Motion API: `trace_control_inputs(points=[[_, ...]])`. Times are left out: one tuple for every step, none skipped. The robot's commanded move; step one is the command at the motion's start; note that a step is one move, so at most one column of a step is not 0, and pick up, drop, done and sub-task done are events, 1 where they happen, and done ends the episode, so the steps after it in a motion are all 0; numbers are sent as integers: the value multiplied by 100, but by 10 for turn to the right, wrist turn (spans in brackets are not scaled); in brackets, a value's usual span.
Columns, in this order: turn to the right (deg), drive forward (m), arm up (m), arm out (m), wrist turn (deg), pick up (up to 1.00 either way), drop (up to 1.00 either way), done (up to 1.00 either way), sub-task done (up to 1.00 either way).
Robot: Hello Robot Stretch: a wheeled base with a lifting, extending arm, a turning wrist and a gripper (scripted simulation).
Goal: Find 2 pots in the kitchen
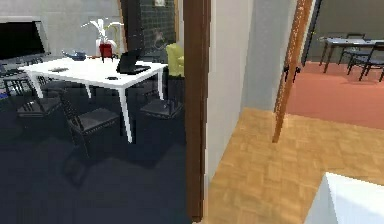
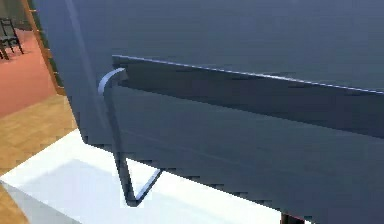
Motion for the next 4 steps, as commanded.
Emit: trace_control_inputs(points=[[0, 25, 0, 0, 0, 0, 0, 0, 0], [-180, 0, 0, 0, 0, 0, 0, 0, 0], [0, 25, 0, 0, 0, 0, 0, 0, 0], [-450, 0, 0, 0, 0, 0, 0, 0, 0]])
